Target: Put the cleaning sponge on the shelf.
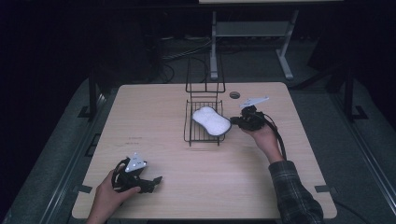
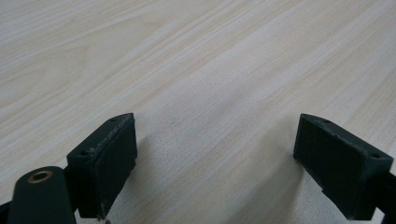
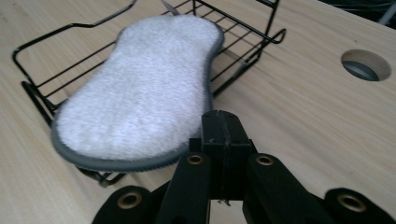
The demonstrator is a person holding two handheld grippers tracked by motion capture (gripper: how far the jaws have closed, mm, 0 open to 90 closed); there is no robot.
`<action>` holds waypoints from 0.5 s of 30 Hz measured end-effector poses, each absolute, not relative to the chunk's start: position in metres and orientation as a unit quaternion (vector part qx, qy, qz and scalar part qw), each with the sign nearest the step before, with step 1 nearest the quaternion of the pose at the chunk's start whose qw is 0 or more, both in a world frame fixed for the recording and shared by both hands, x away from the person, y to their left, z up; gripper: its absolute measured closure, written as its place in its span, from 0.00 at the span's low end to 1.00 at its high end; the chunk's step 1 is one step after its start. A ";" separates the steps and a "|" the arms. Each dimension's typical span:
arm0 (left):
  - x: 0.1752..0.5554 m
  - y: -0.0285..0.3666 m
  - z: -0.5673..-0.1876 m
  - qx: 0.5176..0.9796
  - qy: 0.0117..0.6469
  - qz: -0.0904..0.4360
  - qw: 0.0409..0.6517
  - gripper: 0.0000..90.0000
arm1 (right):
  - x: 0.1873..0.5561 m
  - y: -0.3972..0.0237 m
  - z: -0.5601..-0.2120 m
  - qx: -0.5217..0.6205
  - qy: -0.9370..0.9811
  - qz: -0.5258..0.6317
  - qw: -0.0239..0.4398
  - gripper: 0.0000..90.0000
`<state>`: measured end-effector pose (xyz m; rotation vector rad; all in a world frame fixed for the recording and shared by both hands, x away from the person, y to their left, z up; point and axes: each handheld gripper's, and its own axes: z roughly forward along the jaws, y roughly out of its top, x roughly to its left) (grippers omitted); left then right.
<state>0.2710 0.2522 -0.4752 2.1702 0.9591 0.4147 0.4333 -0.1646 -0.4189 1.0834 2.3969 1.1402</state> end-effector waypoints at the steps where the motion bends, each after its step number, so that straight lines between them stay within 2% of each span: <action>1: 0.271 0.252 -0.475 0.841 0.372 0.161 0.358 0.14 | 0.433 -0.165 -0.419 0.374 0.828 0.394 0.137 1.00; 15: 0.271 0.252 -0.475 0.841 0.372 0.161 0.358 0.14 | 0.428 -0.138 -0.415 0.339 0.843 0.398 0.124 1.00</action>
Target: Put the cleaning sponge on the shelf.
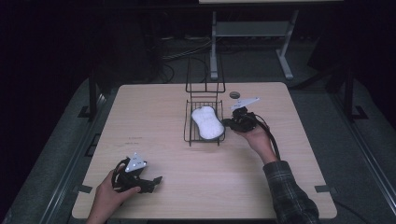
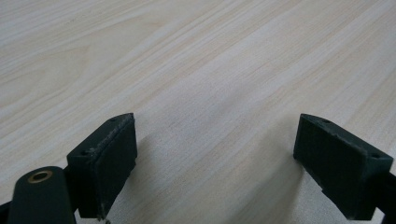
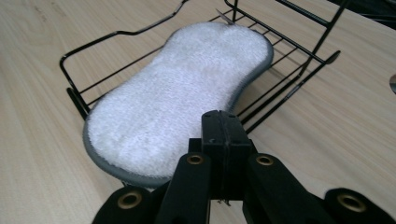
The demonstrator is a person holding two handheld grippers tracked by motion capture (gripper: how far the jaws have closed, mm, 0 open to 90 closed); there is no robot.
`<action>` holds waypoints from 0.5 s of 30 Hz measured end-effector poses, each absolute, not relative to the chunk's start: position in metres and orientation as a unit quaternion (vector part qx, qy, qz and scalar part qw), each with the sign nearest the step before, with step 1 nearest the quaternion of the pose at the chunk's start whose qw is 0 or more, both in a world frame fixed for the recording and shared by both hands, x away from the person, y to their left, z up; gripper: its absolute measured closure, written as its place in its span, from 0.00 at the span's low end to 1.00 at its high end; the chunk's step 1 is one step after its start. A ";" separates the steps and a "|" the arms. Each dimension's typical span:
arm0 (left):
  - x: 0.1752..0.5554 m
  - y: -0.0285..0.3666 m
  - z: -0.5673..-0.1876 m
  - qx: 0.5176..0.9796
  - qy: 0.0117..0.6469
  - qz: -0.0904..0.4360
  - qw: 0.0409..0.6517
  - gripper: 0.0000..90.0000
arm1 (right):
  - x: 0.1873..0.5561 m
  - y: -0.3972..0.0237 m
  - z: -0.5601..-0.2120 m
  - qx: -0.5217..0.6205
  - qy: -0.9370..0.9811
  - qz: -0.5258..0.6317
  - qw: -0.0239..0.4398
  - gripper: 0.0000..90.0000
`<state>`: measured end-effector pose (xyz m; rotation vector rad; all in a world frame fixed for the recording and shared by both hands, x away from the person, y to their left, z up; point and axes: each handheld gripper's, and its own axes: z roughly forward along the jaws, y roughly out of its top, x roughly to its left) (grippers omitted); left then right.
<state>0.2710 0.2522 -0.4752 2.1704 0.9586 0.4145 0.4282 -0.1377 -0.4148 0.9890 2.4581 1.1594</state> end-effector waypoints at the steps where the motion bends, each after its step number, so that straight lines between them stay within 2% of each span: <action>1: 0.271 0.252 -0.475 0.841 0.372 0.161 0.358 0.14 | 0.428 -0.137 -0.414 0.338 0.843 0.399 0.123 1.00; 15: 0.271 0.252 -0.475 0.841 0.372 0.161 0.358 0.14 | 0.421 -0.113 -0.422 0.309 0.861 0.390 0.104 1.00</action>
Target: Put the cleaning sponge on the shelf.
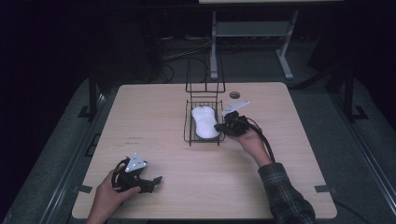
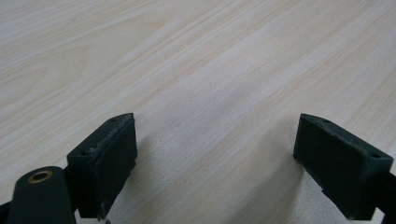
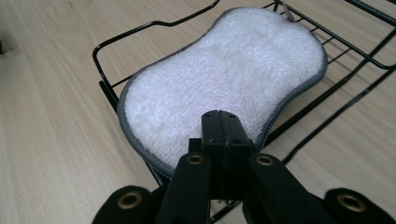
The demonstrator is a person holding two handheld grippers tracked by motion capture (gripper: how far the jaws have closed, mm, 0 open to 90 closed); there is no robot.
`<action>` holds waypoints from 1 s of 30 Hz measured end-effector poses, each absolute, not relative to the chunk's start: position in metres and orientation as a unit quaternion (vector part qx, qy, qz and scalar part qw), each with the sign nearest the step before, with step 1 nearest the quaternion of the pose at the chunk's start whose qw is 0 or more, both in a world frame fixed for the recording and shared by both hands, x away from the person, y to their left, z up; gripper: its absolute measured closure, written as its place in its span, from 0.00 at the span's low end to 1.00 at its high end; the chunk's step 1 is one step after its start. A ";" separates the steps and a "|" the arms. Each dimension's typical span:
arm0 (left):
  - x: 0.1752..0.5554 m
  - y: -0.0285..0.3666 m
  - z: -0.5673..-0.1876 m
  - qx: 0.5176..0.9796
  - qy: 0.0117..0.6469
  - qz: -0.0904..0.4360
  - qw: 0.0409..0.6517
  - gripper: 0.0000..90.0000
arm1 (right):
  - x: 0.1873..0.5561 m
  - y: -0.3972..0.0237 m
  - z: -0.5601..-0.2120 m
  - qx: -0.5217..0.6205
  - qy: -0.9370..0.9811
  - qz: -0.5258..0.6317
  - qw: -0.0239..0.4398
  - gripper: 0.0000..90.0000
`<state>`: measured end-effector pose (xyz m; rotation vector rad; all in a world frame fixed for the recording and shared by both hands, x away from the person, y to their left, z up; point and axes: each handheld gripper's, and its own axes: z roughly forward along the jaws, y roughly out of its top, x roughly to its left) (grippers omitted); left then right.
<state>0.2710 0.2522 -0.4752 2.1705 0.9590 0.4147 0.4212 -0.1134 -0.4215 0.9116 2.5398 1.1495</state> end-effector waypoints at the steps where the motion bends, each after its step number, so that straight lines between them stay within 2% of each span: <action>1: 0.271 0.252 -0.475 0.841 0.371 0.161 0.358 0.14 | 0.421 -0.111 -0.422 0.308 0.861 0.391 0.102 1.00; 10: 0.271 0.252 -0.475 0.841 0.372 0.161 0.358 0.14 | 0.422 -0.101 -0.424 0.303 0.864 0.390 0.099 1.00; 20: 0.271 0.252 -0.475 0.841 0.372 0.161 0.358 0.14 | 0.415 -0.124 -0.416 0.320 0.850 0.407 0.100 0.99; 27: 0.271 0.252 -0.475 0.841 0.372 0.161 0.358 0.14 | 0.406 -0.145 -0.411 0.342 0.840 0.408 0.106 0.86; 28: 0.271 0.252 -0.475 0.841 0.372 0.161 0.358 0.14 | 0.402 -0.151 -0.411 0.346 0.838 0.409 0.108 0.79; 29: 0.271 0.252 -0.475 0.841 0.372 0.161 0.358 0.14 | 0.402 -0.151 -0.411 0.346 0.838 0.409 0.108 0.79; 30: 0.271 0.252 -0.475 0.841 0.372 0.161 0.358 0.14 | 0.399 -0.156 -0.411 0.356 0.834 0.407 0.113 0.71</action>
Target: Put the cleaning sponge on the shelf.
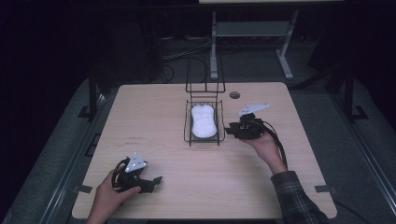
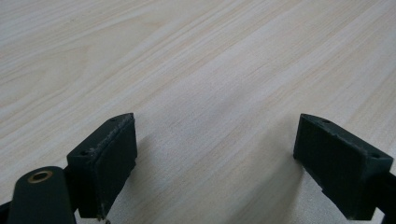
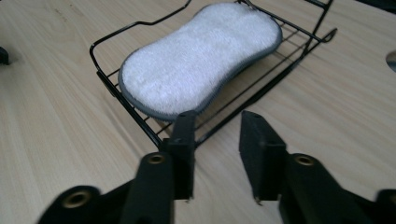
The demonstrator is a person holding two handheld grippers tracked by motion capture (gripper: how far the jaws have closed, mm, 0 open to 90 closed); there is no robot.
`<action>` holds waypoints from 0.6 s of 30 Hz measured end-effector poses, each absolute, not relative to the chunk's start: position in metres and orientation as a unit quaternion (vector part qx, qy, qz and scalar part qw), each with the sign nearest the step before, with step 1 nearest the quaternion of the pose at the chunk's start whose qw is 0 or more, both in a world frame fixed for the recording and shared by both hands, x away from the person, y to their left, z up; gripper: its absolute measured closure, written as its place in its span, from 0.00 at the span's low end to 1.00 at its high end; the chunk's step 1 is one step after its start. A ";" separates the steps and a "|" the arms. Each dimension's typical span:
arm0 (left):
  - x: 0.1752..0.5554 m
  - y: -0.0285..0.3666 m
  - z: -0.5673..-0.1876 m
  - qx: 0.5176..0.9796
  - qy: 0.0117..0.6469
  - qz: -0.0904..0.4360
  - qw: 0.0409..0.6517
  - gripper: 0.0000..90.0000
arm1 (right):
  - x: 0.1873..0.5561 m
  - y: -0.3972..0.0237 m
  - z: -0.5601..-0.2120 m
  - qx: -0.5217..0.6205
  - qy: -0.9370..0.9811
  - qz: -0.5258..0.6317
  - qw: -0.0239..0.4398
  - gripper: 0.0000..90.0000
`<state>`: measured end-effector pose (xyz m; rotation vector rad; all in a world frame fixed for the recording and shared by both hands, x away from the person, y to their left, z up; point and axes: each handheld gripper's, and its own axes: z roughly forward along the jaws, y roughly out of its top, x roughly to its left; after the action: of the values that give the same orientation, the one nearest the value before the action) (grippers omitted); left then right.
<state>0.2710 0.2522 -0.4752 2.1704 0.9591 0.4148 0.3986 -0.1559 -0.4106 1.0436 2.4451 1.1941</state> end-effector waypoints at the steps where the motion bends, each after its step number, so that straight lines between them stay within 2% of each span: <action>1: 0.271 0.252 -0.475 0.841 0.372 0.161 0.358 0.14 | 0.399 -0.156 -0.411 0.356 0.834 0.407 0.113 0.71; 3: 0.271 0.252 -0.475 0.841 0.372 0.161 0.358 0.14 | 0.395 -0.163 -0.412 0.370 0.829 0.405 0.115 0.58; 5: 0.271 0.252 -0.475 0.841 0.372 0.161 0.358 0.14 | 0.390 -0.168 -0.413 0.377 0.825 0.401 0.128 0.51; 13: 0.271 0.252 -0.475 0.841 0.372 0.161 0.358 0.14 | 0.372 -0.192 -0.414 0.398 0.812 0.399 0.153 0.37; 14: 0.271 0.252 -0.475 0.841 0.372 0.161 0.358 0.14 | 0.366 -0.198 -0.415 0.403 0.809 0.398 0.158 0.32; 18: 0.271 0.252 -0.475 0.841 0.372 0.161 0.358 0.14 | 0.356 -0.207 -0.420 0.407 0.808 0.395 0.160 0.29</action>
<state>0.2710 0.2522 -0.4752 2.1702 0.9591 0.4148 0.3560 -0.2072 -0.4198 1.1633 2.3087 1.1285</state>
